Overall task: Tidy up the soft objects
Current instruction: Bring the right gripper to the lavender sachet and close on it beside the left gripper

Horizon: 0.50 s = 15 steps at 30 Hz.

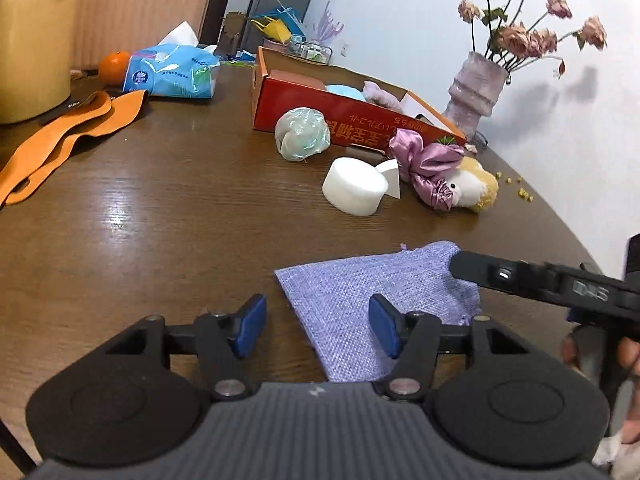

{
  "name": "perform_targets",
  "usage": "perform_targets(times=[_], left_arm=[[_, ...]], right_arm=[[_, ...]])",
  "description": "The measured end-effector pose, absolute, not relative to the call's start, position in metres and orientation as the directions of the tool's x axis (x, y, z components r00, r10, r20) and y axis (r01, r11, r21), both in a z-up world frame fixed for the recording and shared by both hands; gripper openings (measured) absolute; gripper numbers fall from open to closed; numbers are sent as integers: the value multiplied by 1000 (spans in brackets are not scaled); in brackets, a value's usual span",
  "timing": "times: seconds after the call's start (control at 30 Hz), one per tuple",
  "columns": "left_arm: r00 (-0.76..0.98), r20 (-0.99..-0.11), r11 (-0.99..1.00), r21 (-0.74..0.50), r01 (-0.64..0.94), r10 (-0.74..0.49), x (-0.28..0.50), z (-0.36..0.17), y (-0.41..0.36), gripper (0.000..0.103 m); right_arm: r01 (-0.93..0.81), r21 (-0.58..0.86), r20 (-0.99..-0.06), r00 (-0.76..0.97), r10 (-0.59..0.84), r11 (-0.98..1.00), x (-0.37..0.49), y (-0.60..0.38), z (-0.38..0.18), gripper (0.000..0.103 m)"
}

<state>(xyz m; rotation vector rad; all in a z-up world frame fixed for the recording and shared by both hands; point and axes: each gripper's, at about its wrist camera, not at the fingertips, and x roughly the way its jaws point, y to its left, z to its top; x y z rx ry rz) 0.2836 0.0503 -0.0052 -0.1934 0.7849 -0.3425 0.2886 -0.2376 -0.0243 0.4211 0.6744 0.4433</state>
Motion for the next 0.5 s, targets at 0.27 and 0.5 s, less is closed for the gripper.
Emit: perform_targets(times=[0.27, 0.5], left_arm=[[645, -653, 916, -326, 233, -396, 285, -9, 47, 49], [646, -637, 906, -338, 257, -421, 287, -6, 41, 30]], right_arm=[[-241, 471, -510, 710, 485, 848, 297, -227, -36, 21], [-291, 285, -541, 737, 404, 913, 288, -208, -32, 20]])
